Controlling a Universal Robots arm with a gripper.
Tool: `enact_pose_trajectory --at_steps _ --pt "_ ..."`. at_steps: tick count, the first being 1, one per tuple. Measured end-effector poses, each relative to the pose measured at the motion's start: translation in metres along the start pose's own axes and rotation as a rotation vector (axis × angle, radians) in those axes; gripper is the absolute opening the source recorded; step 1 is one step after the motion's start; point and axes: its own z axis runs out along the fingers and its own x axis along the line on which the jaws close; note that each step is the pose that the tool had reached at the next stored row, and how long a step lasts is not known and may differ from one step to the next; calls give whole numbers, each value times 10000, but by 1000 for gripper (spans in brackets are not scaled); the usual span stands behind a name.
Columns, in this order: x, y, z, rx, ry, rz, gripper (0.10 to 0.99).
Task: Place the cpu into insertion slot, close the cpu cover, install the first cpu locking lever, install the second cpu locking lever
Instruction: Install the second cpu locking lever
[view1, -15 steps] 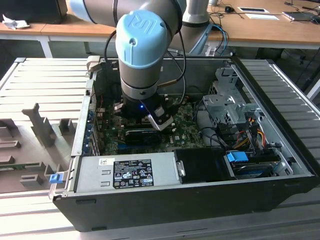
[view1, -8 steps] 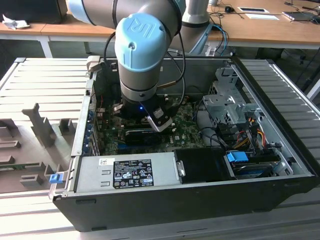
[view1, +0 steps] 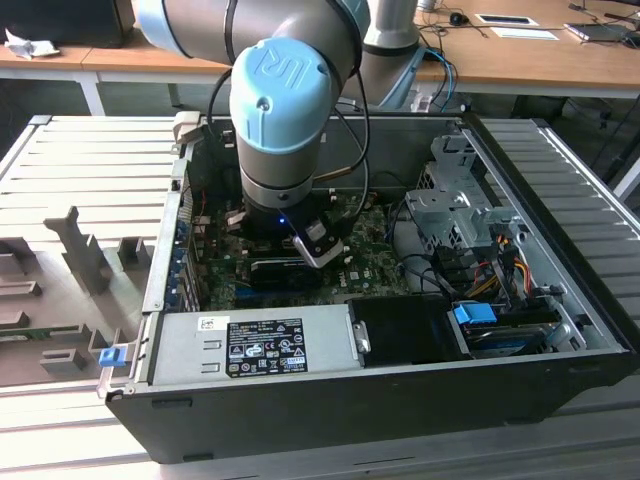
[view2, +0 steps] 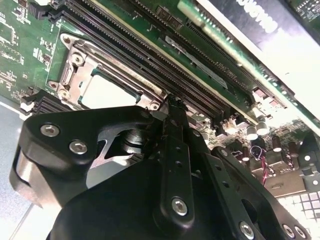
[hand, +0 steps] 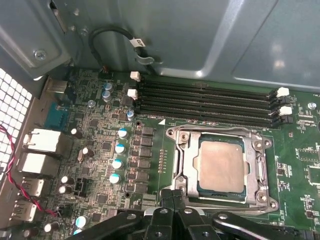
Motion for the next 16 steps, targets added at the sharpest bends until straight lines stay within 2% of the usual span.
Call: enact_pose_trajectory --at_steps 2,5,10,16 --pt "1 -5 16 -93 -11 -1 106" --pt "12 -9 27 -138 -15 -1 106" --pt "34 -23 65 -153 -15 -1 106" --pt "47 -24 73 -155 -15 0 106"
